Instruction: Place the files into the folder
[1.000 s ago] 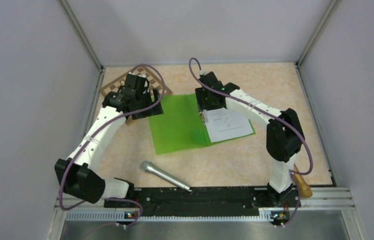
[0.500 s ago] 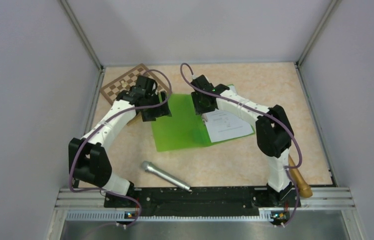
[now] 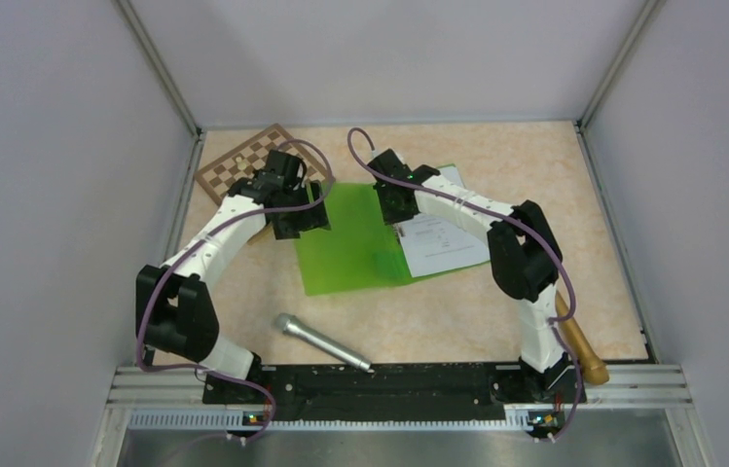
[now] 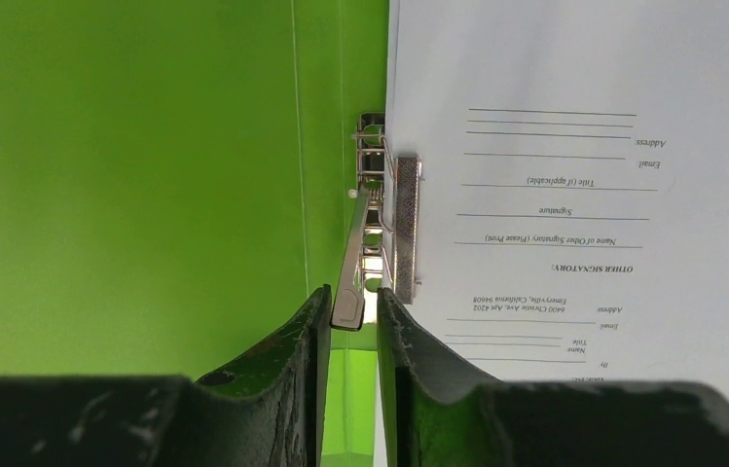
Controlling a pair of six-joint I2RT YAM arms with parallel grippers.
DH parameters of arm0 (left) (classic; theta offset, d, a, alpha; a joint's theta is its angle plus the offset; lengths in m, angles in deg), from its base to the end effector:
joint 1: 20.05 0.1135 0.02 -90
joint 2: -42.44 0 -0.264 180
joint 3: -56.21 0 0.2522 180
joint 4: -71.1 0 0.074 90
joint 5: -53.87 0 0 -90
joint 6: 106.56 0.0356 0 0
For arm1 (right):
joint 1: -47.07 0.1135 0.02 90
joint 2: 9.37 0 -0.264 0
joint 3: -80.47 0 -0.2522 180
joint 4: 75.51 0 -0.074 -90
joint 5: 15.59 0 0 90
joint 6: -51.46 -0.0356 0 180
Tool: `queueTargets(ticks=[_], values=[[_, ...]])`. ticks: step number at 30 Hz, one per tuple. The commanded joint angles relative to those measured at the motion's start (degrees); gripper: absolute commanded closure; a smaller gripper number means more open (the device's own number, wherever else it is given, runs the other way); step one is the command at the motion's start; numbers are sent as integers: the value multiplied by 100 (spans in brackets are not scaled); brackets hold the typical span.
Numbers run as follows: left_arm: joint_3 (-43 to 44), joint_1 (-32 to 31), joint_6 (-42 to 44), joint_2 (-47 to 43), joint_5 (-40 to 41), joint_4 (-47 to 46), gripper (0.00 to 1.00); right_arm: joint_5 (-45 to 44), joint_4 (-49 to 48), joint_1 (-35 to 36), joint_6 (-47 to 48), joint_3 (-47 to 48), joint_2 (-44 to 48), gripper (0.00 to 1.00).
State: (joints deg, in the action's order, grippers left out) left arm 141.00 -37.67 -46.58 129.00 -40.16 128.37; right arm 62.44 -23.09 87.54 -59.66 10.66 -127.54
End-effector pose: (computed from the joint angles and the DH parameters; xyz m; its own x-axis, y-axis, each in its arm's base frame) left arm 0.2972 -0.0970 0.2753 -0.8760 -0.2454 -0.4153 -0.1176 0.9436 -0.3096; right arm 0.3457 0.2853 0.2166 -0.8177 -0.2343 -0.5257 -0.2812 0.9596 0.0098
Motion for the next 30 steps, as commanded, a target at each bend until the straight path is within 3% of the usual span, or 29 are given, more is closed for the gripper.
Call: queueTargets(ticks=[1, 9, 30], values=[[-109, 71, 84, 62, 44, -210, 20, -159, -35, 69, -14, 88, 107, 76], [-246, 93, 84, 53, -16, -271, 20, -88, -34, 66, 31, 211, 110, 70], [-179, 102, 108, 72, -164, -290, 20, -2, -78, 128, 100, 318, 63, 75]])
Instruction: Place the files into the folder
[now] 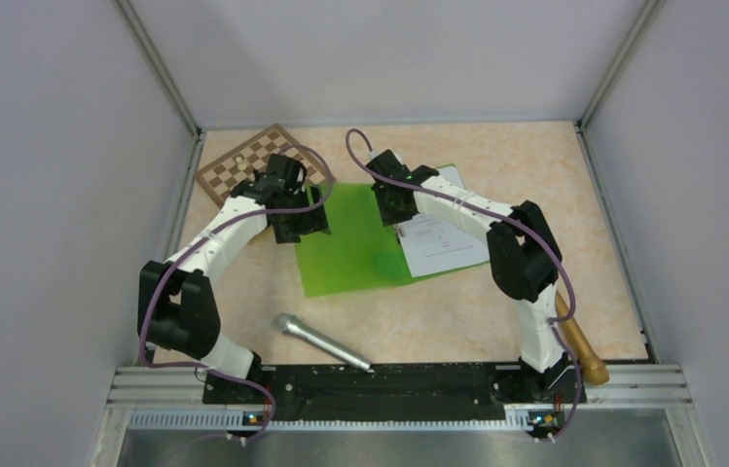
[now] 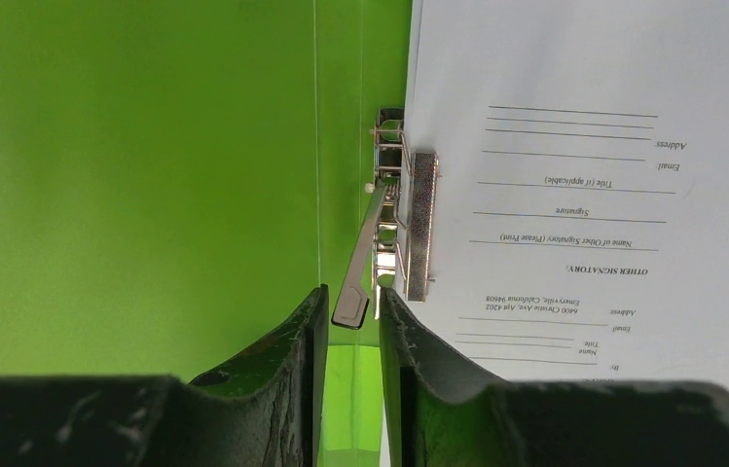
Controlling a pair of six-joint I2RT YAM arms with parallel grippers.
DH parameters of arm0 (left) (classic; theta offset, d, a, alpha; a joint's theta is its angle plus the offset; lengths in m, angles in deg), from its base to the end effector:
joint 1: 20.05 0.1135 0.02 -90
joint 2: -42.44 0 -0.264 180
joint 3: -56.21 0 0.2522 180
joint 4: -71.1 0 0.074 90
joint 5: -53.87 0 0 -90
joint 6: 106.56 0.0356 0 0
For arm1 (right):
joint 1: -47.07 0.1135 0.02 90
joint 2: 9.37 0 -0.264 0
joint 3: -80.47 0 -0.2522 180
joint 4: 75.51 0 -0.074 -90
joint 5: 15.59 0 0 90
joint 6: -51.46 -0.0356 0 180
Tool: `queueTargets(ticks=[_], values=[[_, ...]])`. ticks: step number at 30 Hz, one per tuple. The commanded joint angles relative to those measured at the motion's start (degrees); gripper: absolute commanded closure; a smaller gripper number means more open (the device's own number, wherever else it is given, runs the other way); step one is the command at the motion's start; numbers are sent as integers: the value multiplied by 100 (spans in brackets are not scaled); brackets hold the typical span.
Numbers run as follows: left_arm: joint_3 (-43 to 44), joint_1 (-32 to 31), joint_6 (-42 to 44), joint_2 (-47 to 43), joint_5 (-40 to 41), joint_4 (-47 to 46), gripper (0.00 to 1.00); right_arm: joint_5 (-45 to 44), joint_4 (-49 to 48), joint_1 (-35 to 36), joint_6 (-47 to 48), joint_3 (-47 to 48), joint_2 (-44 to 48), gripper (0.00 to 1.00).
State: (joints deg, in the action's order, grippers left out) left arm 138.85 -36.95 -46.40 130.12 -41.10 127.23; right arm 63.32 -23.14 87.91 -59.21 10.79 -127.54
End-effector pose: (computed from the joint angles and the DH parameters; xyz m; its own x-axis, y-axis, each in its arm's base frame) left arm 0.2989 -0.0940 0.2592 -0.8911 -0.2474 -0.3805 -0.1312 0.9430 -0.3058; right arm 0.3438 0.2882 0.2172 -0.8154 -0.2469 -0.5236 -0.3010 0.9534 0.0191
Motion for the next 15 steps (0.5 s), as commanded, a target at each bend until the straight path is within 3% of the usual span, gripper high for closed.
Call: queueTargets(ticks=[1, 15], values=[[41, 30, 99, -40, -59, -169, 20, -125, -76, 91, 55, 299, 69, 75], [2, 27, 102, -29, -100, -159, 21, -219, -73, 135, 78, 377, 82, 76]])
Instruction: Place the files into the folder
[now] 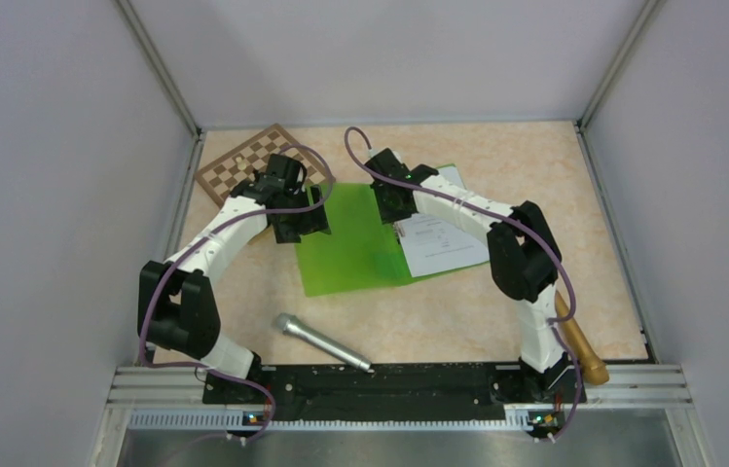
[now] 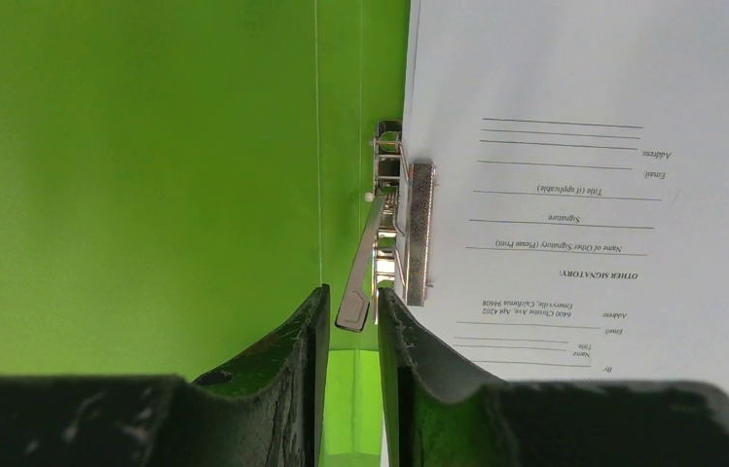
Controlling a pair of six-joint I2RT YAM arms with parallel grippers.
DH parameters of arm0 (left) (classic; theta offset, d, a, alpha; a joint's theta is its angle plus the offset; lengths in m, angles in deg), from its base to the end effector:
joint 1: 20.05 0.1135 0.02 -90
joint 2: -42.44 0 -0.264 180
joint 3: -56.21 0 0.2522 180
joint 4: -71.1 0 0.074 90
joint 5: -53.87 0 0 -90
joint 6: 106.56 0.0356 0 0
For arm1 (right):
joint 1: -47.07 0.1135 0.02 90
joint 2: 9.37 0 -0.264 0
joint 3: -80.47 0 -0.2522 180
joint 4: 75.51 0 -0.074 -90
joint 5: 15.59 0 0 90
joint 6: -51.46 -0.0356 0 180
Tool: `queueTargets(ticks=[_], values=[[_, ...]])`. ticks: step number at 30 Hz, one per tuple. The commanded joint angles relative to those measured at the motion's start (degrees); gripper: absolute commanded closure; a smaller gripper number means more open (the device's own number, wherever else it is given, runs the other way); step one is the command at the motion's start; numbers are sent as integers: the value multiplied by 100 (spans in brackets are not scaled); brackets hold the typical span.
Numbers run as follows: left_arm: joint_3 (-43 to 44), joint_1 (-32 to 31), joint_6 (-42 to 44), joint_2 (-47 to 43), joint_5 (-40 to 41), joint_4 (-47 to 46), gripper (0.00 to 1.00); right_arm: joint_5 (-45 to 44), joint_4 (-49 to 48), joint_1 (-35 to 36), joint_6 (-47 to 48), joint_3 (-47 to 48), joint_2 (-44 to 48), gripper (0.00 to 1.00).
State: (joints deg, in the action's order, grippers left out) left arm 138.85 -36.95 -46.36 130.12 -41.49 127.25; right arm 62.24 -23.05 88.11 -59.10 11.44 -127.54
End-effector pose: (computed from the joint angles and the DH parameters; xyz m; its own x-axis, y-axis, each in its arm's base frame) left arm 0.2988 -0.0943 0.2592 -0.8928 -0.2459 -0.3775 -0.1281 0.9419 -0.3105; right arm 0.3442 0.2897 0.2207 -0.8067 -0.2471 -0.5369 -0.2971 0.9548 0.0070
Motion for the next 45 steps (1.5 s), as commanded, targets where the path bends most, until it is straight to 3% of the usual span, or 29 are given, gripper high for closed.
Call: queueTargets(ticks=[1, 13, 18, 28, 45], values=[[-2, 29, 97, -30, -56, -165, 21, -110, -86, 120, 73, 316, 73, 76], [-16, 29, 106, -11, -78, -161, 21, -262, -44, 135, 82, 309, 27, 79], [0, 28, 101, 3, -101, -165, 21, -347, -3, 130, 95, 256, 27, 89], [37, 30, 113, -48, -30, -119, 21, -402, -14, 134, 84, 88, 81, 94], [159, 61, 151, -83, -23, -16, 21, -402, -476, 129, -42, -1142, 423, 96]])
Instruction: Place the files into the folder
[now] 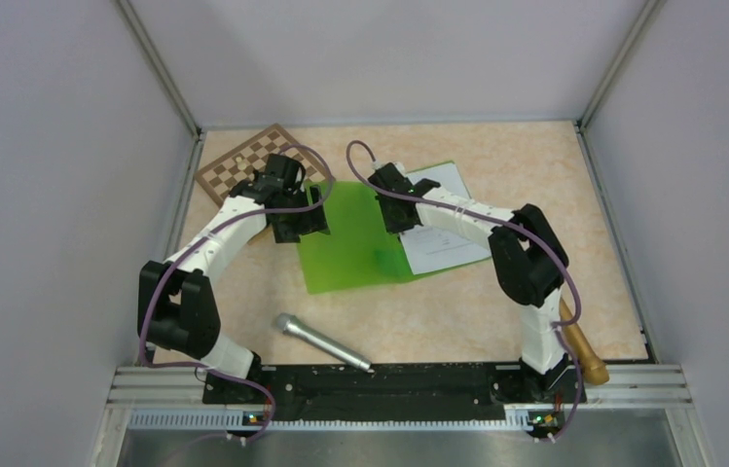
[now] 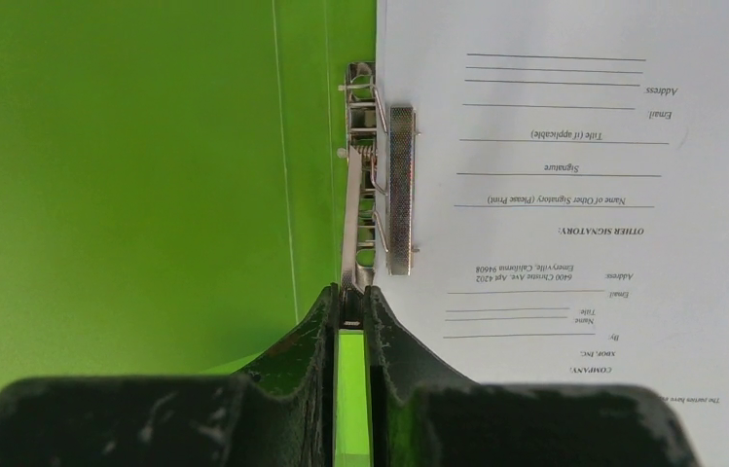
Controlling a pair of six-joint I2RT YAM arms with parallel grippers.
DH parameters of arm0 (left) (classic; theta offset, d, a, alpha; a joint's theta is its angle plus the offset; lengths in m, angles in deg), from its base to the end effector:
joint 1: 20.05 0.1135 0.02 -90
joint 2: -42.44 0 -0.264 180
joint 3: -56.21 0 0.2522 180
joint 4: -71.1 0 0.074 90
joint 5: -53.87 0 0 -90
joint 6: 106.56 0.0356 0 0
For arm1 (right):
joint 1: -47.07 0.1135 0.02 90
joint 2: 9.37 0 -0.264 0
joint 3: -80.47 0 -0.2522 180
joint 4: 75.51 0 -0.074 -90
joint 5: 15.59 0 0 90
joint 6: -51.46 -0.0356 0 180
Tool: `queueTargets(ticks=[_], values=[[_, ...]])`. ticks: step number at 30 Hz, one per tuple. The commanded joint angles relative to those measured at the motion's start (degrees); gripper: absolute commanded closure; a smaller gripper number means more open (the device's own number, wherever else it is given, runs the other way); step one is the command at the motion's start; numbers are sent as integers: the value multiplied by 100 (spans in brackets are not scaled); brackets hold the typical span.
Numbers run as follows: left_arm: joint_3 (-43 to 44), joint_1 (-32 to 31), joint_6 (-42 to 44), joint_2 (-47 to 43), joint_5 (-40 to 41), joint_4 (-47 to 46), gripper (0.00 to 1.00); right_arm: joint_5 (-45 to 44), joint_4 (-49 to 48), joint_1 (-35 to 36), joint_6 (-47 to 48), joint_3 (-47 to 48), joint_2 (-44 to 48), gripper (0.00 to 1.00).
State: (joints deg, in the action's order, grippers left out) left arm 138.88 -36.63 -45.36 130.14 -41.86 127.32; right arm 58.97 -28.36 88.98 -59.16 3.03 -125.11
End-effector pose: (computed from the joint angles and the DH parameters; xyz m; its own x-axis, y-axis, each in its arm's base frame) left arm 0.2992 -0.0928 0.2592 -0.8953 -0.2336 -0.3793 -0.1157 0.9442 -0.3084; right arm 0.3292 0.2827 0.1997 -0.7974 -0.2596 -0.5448 -0.2831 0.9582 -0.0422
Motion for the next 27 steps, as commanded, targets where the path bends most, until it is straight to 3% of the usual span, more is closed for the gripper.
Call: queueTargets(ticks=[1, 27], values=[[160, 31, 50, -71, 14, -19, 21, -65, 21, 38, -42, -351, 195, 97], [-377, 463, 20, -653, 91, 83, 19, 558, -516, -284, -27, -1176, 141, 100]])
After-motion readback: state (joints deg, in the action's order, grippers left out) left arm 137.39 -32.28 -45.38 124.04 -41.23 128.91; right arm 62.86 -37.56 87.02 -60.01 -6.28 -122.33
